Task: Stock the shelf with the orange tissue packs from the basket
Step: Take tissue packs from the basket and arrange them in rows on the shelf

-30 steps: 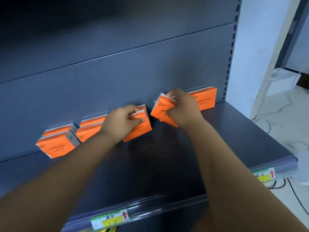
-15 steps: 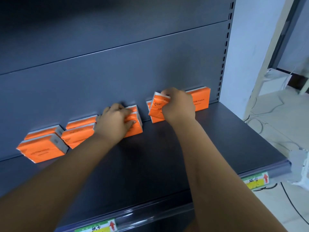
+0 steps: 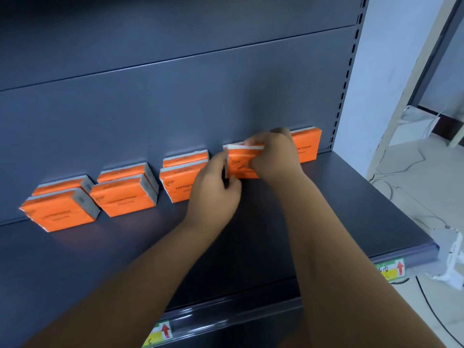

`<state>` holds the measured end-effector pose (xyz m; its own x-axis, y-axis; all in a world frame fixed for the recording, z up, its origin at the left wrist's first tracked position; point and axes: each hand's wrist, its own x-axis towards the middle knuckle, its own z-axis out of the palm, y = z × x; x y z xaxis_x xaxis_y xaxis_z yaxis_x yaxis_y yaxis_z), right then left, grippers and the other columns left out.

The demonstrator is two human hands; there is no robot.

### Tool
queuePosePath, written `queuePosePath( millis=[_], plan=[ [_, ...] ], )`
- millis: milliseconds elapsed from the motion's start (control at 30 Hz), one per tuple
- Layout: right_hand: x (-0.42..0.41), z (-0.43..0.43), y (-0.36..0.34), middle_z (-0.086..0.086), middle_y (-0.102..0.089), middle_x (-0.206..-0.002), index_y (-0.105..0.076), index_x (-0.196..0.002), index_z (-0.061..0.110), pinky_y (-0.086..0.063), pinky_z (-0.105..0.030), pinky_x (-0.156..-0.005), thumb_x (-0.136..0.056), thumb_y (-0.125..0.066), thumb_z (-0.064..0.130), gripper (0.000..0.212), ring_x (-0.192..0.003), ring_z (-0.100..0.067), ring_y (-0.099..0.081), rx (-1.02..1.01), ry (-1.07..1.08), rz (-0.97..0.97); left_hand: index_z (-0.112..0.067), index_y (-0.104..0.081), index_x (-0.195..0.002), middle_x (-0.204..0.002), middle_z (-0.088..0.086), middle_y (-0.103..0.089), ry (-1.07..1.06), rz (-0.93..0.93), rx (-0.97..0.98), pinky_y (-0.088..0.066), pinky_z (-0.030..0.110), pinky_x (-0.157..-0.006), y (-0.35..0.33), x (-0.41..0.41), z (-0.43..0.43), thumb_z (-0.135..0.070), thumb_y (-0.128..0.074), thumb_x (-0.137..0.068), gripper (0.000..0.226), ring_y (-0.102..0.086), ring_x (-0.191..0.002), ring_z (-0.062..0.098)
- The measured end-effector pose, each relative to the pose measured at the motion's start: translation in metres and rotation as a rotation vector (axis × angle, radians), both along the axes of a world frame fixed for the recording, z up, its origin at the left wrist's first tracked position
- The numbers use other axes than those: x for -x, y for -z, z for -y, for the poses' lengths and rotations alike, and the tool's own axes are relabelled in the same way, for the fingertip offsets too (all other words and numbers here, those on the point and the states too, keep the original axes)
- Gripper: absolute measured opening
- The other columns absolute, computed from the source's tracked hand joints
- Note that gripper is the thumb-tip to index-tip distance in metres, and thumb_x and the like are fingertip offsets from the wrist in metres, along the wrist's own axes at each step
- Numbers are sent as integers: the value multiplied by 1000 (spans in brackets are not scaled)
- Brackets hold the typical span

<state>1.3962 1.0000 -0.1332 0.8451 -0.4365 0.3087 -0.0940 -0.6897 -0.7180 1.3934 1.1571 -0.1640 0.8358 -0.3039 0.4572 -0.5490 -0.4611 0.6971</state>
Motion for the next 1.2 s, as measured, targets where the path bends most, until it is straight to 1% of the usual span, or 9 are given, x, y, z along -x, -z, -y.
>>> queuePosePath(
  millis=[100,233,367,433,600,833,933,1033,1200],
  plan=[
    [0,-1,1,-11,-43,-135,-66,-127,11,-37,-15,-85,-81,-61,-5,49,-106,-27,-57,20,15,-47,-38,-63,-116,-101,-11,-72,-54,-233,237,-55,43,-97,0,3,13,-14,-53,-82,43,-67,-99,8],
    [-6,1,2,-16,-46,-131,-50,-87,12,-29,-13,-48,-84,-67,5,19,-67,-10,-38,-54,154,-137,-38,-61,-115,-106,-14,-67,-83,-123,168,-55,44,-95,4,8,12,-13,-53,-86,40,-64,-101,11],
    [-14,5,4,-14,-57,-106,-40,-67,17,-33,-11,-44,-81,-68,7,33,-65,-12,-35,-10,149,-177,-24,-62,-125,-116,-8,-68,-89,-120,135,-55,47,-96,21,6,15,-18,-54,-87,40,-65,-109,16],
    [-17,4,4,-10,-54,-88,-41,-64,16,-23,-18,-38,-80,-68,7,32,-65,-16,-42,-10,154,-207,-22,-63,-127,-119,-8,-68,-106,-133,145,-54,47,-98,26,5,16,-22,-52,-85,43,-64,-113,15],
    [-13,3,4,-7,-61,-85,-62,-85,11,-32,-26,-51,-82,-63,2,10,-82,-26,-55,-98,188,-190,-28,-64,-123,-119,-9,-69,-52,-186,218,-54,46,-99,25,4,19,-21,-53,-83,42,-65,-112,12],
    [-7,11,3,-2,-53,-73,-46,-75,14,-31,-25,-48,-86,-66,4,25,-61,-17,-49,-254,274,-235,-14,-57,-142,-137,-4,-62,-19,-271,272,-50,39,-110,26,3,20,-8,-61,-88,54,-58,-127,7],
    [-7,12,0,-3,-55,-76,-57,-89,11,-35,-24,-50,-88,-59,3,8,-66,-19,-52,-331,241,-163,-14,-56,-137,-136,-6,-58,-24,-311,347,-48,37,-112,27,2,18,7,-59,-91,51,-56,-130,8],
    [-9,12,1,-1,-59,-83,-67,-115,12,-42,-23,-55,-90,-60,3,27,-65,-12,-50,-433,193,-113,-27,-54,-127,-126,-19,-56,-19,-343,380,-46,32,-111,25,2,18,10,-58,-91,51,-55,-128,6],
    [-12,8,6,-3,-59,-81,-68,-106,7,-48,-28,-61,-88,-62,4,19,-68,-17,-53,-583,240,-145,-43,-54,-108,-112,-32,-60,-21,-362,376,-45,16,-97,21,2,19,7,-60,-92,53,-55,-112,-12]
  ],
)
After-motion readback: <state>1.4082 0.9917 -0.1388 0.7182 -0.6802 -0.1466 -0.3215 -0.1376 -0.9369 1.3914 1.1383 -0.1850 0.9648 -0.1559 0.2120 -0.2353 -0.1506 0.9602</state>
